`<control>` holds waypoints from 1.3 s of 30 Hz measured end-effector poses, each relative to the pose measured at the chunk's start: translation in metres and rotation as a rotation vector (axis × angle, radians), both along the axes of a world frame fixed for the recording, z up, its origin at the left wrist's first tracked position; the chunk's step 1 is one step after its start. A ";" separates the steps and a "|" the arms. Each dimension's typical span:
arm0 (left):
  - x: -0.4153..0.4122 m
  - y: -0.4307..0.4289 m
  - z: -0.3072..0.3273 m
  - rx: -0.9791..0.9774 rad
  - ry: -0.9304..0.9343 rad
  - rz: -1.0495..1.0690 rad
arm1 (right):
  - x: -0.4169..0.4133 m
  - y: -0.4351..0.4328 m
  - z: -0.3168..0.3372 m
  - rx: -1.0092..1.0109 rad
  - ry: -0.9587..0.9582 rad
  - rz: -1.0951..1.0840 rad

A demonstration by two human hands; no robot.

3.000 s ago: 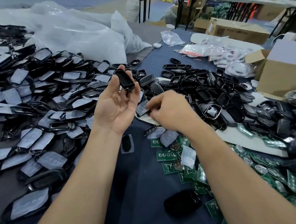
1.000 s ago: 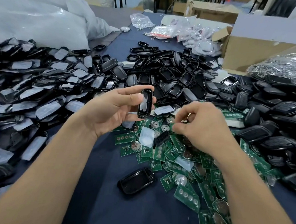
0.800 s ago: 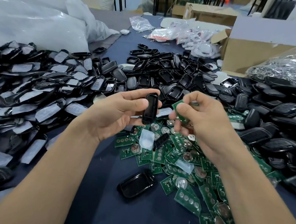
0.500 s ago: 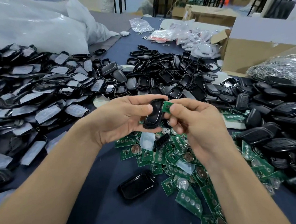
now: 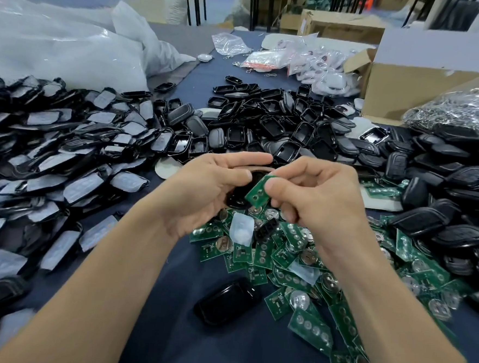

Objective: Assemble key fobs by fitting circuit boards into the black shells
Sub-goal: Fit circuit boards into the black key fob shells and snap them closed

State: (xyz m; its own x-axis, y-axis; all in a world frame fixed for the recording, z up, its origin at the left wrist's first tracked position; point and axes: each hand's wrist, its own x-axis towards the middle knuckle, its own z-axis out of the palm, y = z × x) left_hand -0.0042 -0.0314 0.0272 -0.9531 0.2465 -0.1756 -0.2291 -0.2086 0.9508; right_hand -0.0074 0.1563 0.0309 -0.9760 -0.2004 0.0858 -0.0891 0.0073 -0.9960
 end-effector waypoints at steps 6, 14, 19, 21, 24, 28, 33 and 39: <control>0.001 0.013 -0.005 -0.028 0.029 0.007 | 0.002 -0.006 -0.008 0.318 0.131 -0.144; 0.001 0.005 -0.001 0.145 0.024 -0.188 | 0.000 -0.007 -0.010 0.211 0.134 -0.176; 0.000 0.002 -0.002 0.116 0.032 -0.199 | 0.002 -0.009 -0.011 0.242 0.189 -0.202; 0.000 0.001 -0.003 0.107 0.030 -0.200 | 0.003 -0.011 -0.011 0.260 0.219 -0.242; -0.001 0.001 -0.003 0.076 0.031 -0.174 | 0.003 -0.013 -0.013 0.308 0.250 -0.288; 0.001 0.006 -0.003 0.090 0.047 -0.139 | 0.006 -0.015 -0.015 0.323 0.302 -0.317; 0.003 0.014 -0.002 0.045 0.050 -0.008 | 0.008 -0.019 -0.016 0.374 0.396 -0.380; 0.003 0.021 -0.006 0.014 0.058 0.108 | 0.003 -0.019 -0.018 0.416 0.293 -0.415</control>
